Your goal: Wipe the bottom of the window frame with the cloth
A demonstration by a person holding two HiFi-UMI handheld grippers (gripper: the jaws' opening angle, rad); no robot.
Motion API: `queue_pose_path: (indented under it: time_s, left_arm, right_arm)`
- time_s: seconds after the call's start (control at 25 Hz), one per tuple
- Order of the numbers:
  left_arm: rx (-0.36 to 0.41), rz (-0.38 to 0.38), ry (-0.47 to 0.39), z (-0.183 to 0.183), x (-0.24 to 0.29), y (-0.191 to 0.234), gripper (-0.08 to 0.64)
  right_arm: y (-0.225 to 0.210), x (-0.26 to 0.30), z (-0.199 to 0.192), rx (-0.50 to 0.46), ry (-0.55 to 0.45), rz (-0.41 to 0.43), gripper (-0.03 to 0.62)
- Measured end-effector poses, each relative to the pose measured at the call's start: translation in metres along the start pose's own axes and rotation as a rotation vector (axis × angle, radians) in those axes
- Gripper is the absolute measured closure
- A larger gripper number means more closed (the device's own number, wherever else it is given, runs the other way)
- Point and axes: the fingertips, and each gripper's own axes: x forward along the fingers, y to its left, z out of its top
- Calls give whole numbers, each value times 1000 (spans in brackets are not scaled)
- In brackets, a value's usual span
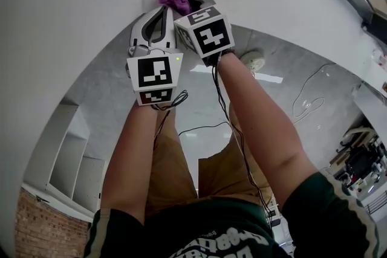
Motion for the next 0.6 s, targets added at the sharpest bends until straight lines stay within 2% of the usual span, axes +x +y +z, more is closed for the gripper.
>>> queue_pose_path:
  time_s: [0.2, 0.6]
  left_arm:
    - [-24, 48, 12, -10, -13, 20, 552]
    - [-64, 85, 20, -10, -16, 22, 552]
  right_arm:
    - [29, 15, 10, -69, 23, 107, 430]
    - [36, 19, 8, -121, 92, 171, 431]
